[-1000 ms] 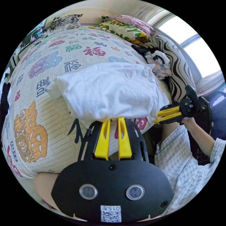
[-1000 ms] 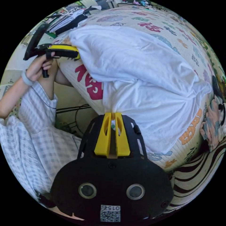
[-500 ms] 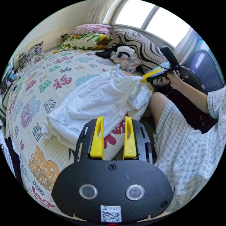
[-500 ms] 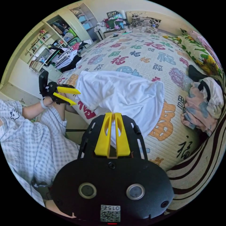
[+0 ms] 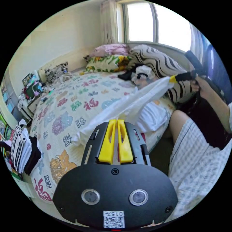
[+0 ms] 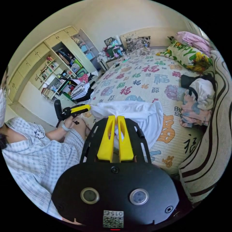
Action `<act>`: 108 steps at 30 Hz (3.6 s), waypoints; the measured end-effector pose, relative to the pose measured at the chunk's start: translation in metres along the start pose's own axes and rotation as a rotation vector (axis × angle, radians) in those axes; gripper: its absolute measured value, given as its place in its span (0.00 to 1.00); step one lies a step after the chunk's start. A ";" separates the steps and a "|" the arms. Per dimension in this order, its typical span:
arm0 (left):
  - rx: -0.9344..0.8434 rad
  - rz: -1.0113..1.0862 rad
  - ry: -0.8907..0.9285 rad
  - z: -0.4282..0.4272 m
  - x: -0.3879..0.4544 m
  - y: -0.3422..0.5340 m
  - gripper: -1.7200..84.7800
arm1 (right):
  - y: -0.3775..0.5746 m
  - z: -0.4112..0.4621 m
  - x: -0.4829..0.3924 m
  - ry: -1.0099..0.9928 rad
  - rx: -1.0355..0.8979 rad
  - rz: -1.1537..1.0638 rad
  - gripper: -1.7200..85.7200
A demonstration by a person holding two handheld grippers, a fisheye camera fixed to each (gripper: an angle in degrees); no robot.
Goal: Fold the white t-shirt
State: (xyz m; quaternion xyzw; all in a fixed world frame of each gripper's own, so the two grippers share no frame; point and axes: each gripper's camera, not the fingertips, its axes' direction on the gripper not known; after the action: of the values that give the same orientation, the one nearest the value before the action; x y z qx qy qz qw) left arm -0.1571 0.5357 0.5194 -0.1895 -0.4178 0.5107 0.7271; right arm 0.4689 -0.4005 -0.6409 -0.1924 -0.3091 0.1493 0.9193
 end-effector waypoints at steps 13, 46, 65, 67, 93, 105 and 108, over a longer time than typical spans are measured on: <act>0.956 -0.086 -0.123 -0.372 -0.035 -0.044 0.01 | 0.018 -0.216 -0.239 0.290 0.840 -0.339 0.02; -0.226 -0.563 0.057 -0.026 -0.429 -0.102 0.13 | -0.140 0.036 0.202 -0.099 -0.258 0.210 0.17; -0.582 -0.730 0.392 -0.014 -0.537 -0.115 0.02 | -0.147 0.013 0.294 -0.231 -0.261 0.385 0.02; -0.593 -0.667 0.319 -0.034 -0.547 -0.126 0.02 | -0.154 -0.013 0.297 -0.171 -0.268 0.354 0.02; -0.235 -0.437 -0.026 0.095 -0.717 -0.454 0.13 | -0.467 0.154 0.362 -0.050 -0.418 0.104 0.08; -0.146 -0.609 -0.027 0.143 -0.893 -0.507 0.03 | -0.540 0.011 0.514 0.067 -0.176 0.393 0.06; -0.133 -0.680 -0.081 0.149 -0.922 -0.505 0.10 | -0.555 0.010 0.546 0.074 -0.218 0.500 0.13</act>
State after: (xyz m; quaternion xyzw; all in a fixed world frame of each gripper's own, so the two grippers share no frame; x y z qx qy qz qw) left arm -0.1001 -0.5227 0.5789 -0.0658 -0.5180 0.2179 0.8245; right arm 0.9661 -0.6728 -0.1071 -0.3661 -0.2323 0.3303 0.8384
